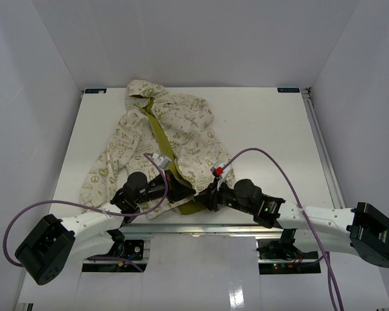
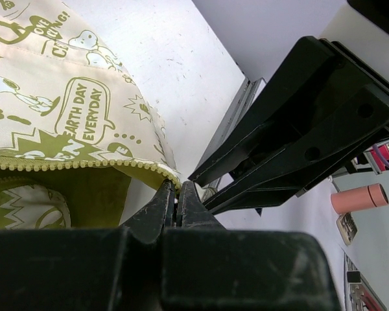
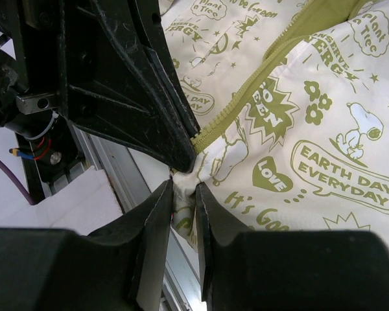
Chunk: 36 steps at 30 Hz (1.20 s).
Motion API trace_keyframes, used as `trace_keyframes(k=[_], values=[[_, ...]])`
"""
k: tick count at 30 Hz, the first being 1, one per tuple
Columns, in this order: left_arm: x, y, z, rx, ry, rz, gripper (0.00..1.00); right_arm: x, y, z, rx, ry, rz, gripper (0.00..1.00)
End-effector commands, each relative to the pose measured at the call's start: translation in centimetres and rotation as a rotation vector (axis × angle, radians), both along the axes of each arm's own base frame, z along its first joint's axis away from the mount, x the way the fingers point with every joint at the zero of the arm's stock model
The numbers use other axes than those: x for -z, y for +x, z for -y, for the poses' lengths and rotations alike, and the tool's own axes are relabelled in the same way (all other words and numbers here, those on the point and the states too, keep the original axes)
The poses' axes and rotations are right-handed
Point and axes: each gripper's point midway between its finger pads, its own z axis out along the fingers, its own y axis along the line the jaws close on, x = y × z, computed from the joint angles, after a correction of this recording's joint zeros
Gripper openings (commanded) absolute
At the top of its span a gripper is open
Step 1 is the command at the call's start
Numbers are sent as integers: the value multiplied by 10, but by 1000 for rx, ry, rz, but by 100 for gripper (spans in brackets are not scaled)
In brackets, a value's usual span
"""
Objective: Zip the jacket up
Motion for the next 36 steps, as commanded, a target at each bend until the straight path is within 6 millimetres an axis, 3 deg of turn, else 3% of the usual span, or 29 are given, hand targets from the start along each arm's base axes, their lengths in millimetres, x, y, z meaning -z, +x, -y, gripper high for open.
trace_keyframes(k=[1,5,11,14,19,21,27,36], values=[[-7,0,3,20,-1,21,0,-14,5,-2,14,59,36,29],[-7,0,3,20,1,24,0,-11,5,-4,8,50,27,24],[-9,-1,3,23,-5,31,0,-4,8,-6,18,18,14,8],[-9,-1,3,21,-4,27,2,-3,7,-6,13,13,20,8],[-9,11,-3,-65,26,0,66,-6,11,-1,40,16,39,8],[-15,22,-9,-139,47,-5,73,-8,14,2,62,27,52,8],[-22,44,-35,-353,152,-87,74,-12,23,17,146,90,82,8],[43,40,-76,-527,316,-226,66,-30,24,30,184,195,79,8]])
